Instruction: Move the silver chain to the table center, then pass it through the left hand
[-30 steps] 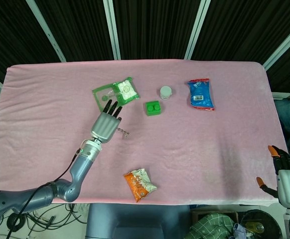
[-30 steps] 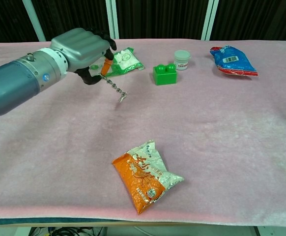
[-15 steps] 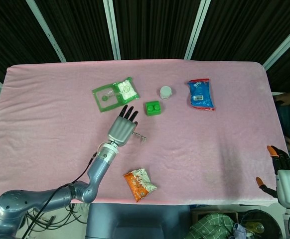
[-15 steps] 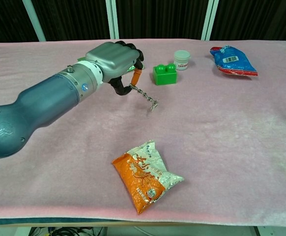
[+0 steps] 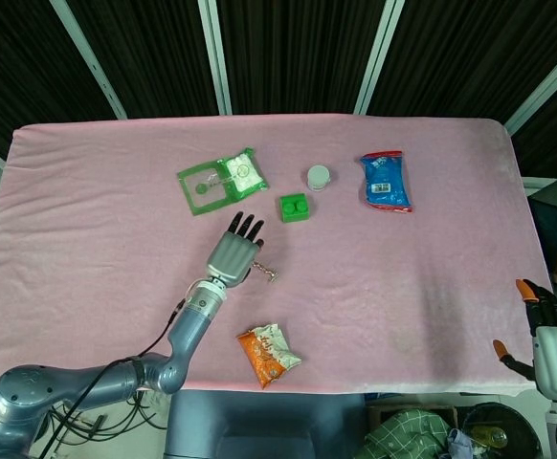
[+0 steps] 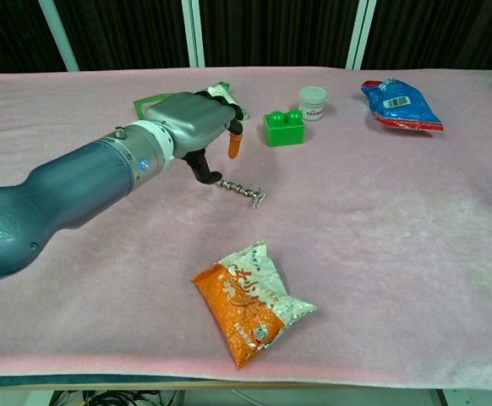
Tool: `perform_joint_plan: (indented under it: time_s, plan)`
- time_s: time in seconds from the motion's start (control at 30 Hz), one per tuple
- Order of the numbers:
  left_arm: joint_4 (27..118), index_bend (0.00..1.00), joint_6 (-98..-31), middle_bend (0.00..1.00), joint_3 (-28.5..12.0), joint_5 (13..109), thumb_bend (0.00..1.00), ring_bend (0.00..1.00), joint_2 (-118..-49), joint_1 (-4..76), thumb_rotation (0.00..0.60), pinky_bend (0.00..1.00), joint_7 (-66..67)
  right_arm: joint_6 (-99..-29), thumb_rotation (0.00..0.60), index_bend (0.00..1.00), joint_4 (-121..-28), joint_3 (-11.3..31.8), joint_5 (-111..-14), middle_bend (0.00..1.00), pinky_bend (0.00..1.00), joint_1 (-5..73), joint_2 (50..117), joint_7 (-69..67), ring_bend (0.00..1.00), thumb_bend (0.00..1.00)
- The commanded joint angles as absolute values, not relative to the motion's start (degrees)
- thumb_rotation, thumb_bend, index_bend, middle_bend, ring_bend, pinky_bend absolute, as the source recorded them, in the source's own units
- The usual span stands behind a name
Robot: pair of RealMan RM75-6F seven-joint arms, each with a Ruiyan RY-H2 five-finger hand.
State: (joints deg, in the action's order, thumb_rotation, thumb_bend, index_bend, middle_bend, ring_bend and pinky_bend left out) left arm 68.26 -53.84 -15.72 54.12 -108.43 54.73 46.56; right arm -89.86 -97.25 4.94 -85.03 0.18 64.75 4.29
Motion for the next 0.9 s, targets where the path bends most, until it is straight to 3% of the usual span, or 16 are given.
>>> perform_joint_plan:
  time_s: [0.03, 0.23, 0.47, 0.73, 0.9]
  plan:
    - [73.9, 0.2, -52.7, 0.03, -14.6, 49.2, 0.18, 0.0, -104.3, 54.3, 0.6, 0.0, 52.1, -89.9, 0.6, 0.05, -97.3, 4.9, -85.1, 0.07, 0.21, 0.2, 64.7, 4.2, 0.09, 0.15]
    - [86.1, 0.16, -57.0, 0.02, -14.9, 41.5, 0.16, 0.0, -96.2, 53.6, 0.6, 0.0, 59.2, -90.2, 0.6, 0.05, -97.4, 5.0, -85.1, 0.07, 0.21, 0.0, 64.6, 4.1, 0.09, 0.15]
    - [102.2, 0.15, -65.4, 0.01, -14.1, 42.8, 0.16, 0.0, -83.2, 48.0, 0.6, 0.0, 57.6, -89.0, 0.6, 0.05, -96.0, 5.1, -84.2, 0.07, 0.21, 0.4, 64.7, 4.5, 0.08, 0.12]
    - [120.7, 0.12, -75.0, 0.0, -5.2, 55.2, 0.16, 0.0, -64.2, 34.1, 0.6, 0.0, 47.1, -88.1, 0.6, 0.04, -93.0, 5.3, -83.1, 0.05, 0.21, 0.8, 65.3, 6.5, 0.06, 0.1]
    - [121.2, 0.12, -81.5, 0.0, 1.8, 69.9, 0.16, 0.0, -56.5, 24.3, 0.6, 0.0, 34.9, -87.7, 0.6, 0.02, -92.0, 5.4, -82.9, 0.05, 0.21, 1.1, 66.0, 6.8, 0.06, 0.08]
